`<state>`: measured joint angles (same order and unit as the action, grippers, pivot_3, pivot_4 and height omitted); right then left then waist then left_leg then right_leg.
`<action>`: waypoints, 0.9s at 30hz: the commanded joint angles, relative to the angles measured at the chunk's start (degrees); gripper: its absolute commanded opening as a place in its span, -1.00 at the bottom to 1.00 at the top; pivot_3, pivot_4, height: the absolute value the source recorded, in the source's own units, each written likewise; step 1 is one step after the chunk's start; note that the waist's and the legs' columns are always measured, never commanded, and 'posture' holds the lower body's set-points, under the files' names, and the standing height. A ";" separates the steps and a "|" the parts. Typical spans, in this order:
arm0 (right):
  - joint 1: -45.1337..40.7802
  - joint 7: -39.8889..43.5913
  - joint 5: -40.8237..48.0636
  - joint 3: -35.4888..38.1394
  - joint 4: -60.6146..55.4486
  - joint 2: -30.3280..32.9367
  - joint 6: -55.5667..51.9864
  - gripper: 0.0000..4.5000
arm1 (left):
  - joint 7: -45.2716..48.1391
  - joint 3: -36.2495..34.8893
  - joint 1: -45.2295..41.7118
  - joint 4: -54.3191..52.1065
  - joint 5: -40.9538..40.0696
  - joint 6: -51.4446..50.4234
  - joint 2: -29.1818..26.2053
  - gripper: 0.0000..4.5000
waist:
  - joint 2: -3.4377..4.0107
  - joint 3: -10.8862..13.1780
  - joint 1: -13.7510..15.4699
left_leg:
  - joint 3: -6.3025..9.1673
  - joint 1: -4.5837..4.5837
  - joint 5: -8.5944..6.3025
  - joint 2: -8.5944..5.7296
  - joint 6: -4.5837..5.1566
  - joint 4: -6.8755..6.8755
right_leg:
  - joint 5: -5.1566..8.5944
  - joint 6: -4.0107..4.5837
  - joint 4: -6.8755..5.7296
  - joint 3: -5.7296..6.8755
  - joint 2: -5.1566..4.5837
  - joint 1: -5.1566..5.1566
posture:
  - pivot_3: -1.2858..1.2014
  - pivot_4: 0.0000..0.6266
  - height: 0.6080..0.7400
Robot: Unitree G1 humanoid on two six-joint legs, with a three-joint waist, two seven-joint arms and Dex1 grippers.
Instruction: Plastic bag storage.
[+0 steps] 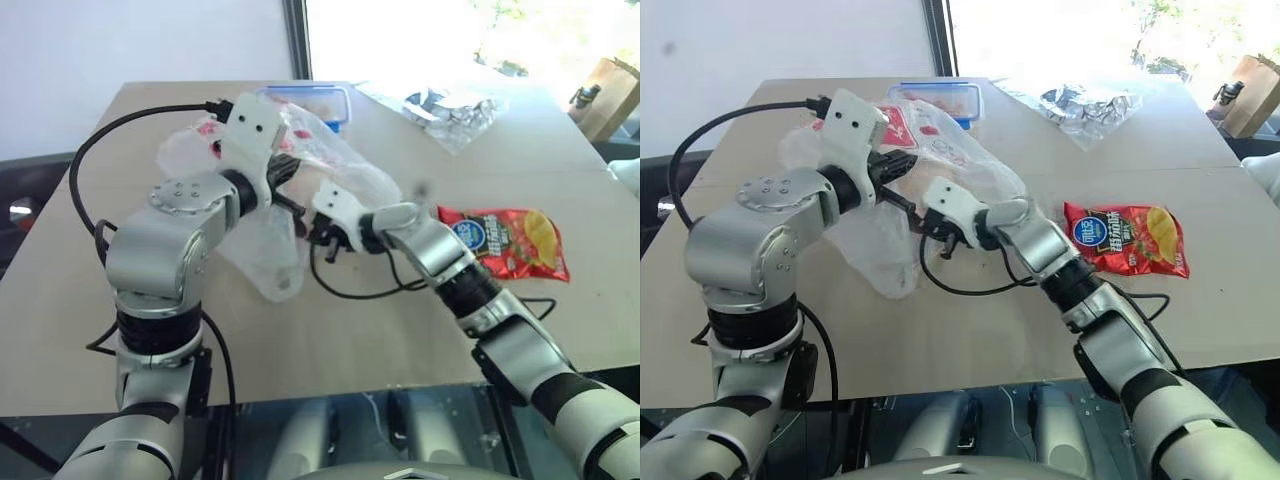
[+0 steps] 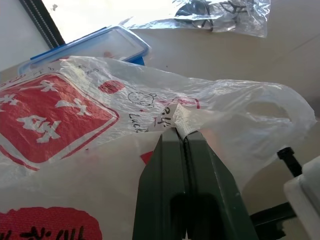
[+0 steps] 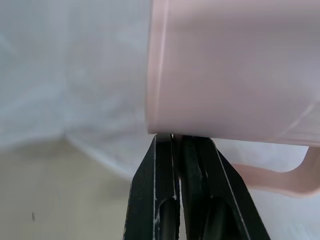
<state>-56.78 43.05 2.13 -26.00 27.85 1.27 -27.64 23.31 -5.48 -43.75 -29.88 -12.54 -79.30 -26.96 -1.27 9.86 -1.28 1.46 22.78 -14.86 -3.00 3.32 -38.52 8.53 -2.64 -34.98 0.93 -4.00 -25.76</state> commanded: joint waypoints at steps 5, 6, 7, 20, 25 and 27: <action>-7.49 -5.82 -2.72 4.28 17.28 -7.90 16.25 -0.67 | -0.88 -5.36 1.14 -3.89 -3.44 -7.65 0.81 -1.00 | 0.02 0.01 -0.65 | 0.06 -0.01 0.03 -0.02 -0.07 0.12 | 0.01 0.01 0.04 0.03 0.00 -0.03 | 0.03 -0.52 1.00; -7.61 -5.18 -3.18 4.03 18.38 -8.10 17.68 -0.48 | -1.64 -5.28 1.35 -3.45 -3.05 -7.61 0.62 -1.00 | 0.02 0.01 -0.78 | 0.07 -0.01 0.02 -0.02 -0.07 0.13 | 0.01 0.01 0.04 0.04 0.00 -0.02 | 0.03 -0.52 1.00; -7.53 -5.24 -3.34 4.37 18.82 -8.13 18.59 -0.30 | -2.27 -5.99 1.08 -2.66 -2.86 -7.94 0.98 -1.00 | 0.03 0.02 -0.82 | 0.06 -0.02 0.02 -0.03 -0.08 0.14 | 0.01 0.01 0.04 0.03 0.00 -0.02 | 0.03 -0.52 1.00; 11.54 -0.77 -1.25 9.43 -26.93 9.53 6.14 0.95 | -8.50 -12.48 -2.19 4.55 -2.34 -7.35 9.36 -1.00 | 0.05 0.03 -0.52 | 0.21 0.01 0.05 -0.02 -0.21 0.15 | 0.01 0.01 0.04 0.13 -0.02 -0.02 | 0.03 -0.52 1.00; 20.15 1.73 3.89 15.85 -54.10 22.76 -9.88 0.95 | -9.67 -10.69 -2.03 6.47 -2.28 -4.24 9.45 -1.00 | 0.06 0.04 0.35 | 0.14 0.05 0.05 -0.05 -0.19 0.12 | 0.01 0.00 0.06 0.08 -0.04 -0.03 | 0.03 -0.52 1.00; 23.37 0.92 3.87 19.61 -60.09 27.34 -13.96 0.95 | -9.43 -9.23 -1.37 6.98 -2.41 -1.91 9.18 -1.00 | 0.06 0.04 0.35 | 0.10 -0.03 0.05 0.01 -0.20 0.12 | 0.01 0.00 0.00 0.05 -0.01 -0.01 | 0.03 -0.52 1.00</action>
<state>-36.20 44.49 4.98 -10.67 -22.92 24.81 -36.50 13.82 -16.40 -45.17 -22.37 -14.85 -85.08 -17.11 -1.21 9.89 -0.93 1.52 22.71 -14.80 -2.93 3.10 -38.39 8.54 -2.64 -35.00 0.97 -3.97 -25.77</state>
